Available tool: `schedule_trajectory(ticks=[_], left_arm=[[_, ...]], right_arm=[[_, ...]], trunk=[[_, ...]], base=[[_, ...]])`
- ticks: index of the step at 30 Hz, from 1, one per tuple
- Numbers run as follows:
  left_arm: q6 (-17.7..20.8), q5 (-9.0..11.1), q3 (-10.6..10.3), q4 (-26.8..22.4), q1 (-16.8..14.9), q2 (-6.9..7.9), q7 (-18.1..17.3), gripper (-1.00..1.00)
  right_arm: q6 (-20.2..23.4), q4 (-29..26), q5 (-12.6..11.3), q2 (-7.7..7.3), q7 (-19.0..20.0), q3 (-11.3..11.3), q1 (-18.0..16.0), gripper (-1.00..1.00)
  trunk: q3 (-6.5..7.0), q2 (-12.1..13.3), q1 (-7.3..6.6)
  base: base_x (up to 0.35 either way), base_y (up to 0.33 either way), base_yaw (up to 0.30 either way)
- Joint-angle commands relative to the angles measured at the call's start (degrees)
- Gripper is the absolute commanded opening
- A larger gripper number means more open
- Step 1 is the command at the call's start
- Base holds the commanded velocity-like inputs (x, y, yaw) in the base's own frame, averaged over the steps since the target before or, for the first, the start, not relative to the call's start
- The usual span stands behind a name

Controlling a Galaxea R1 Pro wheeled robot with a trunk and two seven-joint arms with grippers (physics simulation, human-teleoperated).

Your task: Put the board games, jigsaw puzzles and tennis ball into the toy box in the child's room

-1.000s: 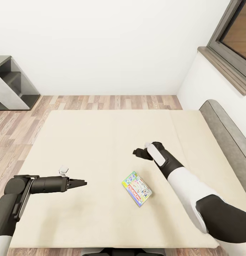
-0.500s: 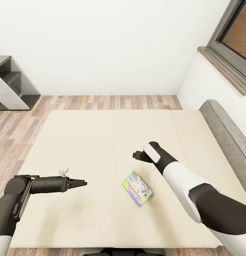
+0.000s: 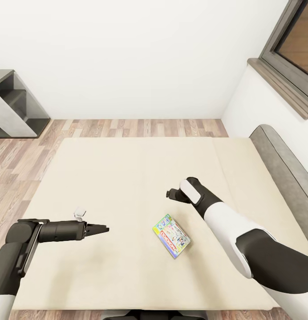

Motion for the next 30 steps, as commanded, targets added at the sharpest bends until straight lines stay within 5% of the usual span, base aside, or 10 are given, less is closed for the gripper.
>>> schedule_trajectory(ticks=[1,30], left_arm=[[0.6,-0.6,0.1,-0.1,0.0,-0.01,-0.5,1.0],[0.6,-0.6,0.1,-0.1,0.0,0.23,-0.5,1.0]], right_arm=[[0.1,-0.1,-0.6,-0.04,-0.5,0.4,0.0,1.0],[0.4,-0.4,-0.6,0.29,-0.5,0.4,-0.1,1.0]], trunk=[[-0.08,-0.1,0.03],[-1.55,-0.1,0.03]], base=[[0.0,0.0,0.0],[0.0,0.0,0.02]])
